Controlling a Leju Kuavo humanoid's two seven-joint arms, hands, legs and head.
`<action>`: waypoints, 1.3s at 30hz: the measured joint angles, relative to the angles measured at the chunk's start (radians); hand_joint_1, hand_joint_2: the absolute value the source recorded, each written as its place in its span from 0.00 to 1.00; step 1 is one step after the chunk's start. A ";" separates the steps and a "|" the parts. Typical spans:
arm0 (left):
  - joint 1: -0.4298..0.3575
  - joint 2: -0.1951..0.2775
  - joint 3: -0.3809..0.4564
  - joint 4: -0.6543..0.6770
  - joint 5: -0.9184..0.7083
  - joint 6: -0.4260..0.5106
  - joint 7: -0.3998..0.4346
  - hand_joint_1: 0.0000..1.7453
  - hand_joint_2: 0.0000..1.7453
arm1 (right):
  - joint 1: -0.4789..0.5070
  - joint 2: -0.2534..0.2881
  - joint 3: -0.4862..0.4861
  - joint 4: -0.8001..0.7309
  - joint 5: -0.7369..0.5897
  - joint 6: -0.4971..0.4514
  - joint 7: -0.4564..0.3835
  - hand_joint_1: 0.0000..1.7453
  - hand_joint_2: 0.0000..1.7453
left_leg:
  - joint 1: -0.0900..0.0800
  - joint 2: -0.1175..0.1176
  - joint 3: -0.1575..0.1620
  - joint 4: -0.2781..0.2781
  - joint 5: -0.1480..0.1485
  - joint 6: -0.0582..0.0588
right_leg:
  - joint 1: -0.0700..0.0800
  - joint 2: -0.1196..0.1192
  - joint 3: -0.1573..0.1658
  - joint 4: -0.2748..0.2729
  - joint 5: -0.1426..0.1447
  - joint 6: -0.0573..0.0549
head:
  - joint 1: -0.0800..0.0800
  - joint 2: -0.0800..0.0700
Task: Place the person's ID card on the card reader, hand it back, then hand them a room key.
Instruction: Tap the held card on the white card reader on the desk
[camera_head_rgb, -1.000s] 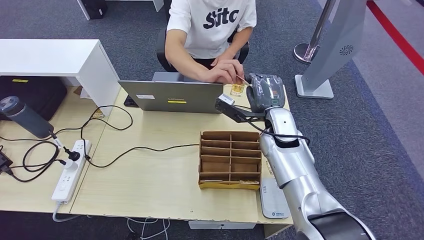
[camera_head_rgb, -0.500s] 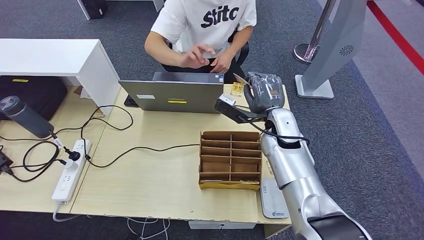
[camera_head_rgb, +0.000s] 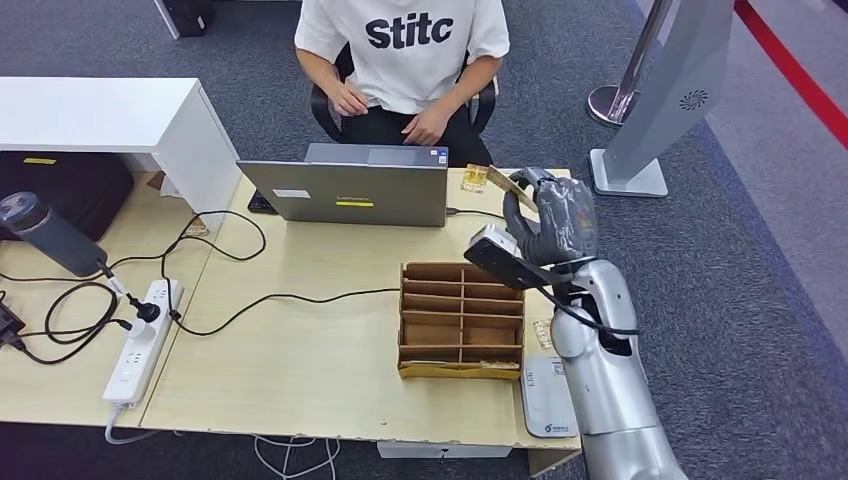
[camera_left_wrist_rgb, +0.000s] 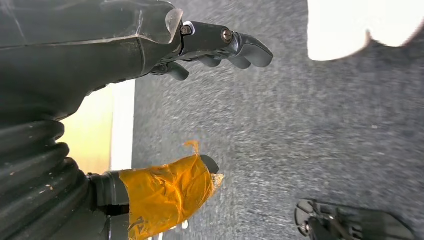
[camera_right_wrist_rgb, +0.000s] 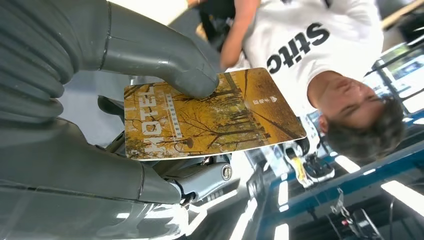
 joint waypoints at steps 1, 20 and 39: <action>0.006 0.002 0.000 0.000 0.015 0.005 0.000 0.00 1.00 | 0.037 -0.012 -0.009 -0.037 -0.048 0.017 -0.013 1.00 1.00 | 0.000 0.000 0.000 0.000 0.000 0.000 | 0.000 0.000 0.000 0.000 0.000 0.000 | 0.000 0.000; 0.037 0.018 0.010 0.002 0.125 0.045 0.004 0.00 1.00 | 0.479 -0.270 -0.211 -0.295 -0.356 0.239 -0.140 1.00 1.00 | -0.001 -0.001 -0.001 0.000 -0.004 0.004 | -0.001 -0.002 0.002 -0.001 -0.002 0.003 | 0.000 0.000; 0.037 0.031 0.011 0.002 0.148 0.043 0.002 0.00 1.00 | 0.709 -0.597 -0.155 -0.355 -0.411 0.339 -0.122 1.00 1.00 | -0.001 -0.001 0.000 0.000 -0.006 0.004 | -0.001 -0.002 0.003 -0.001 -0.003 0.004 | 0.000 0.000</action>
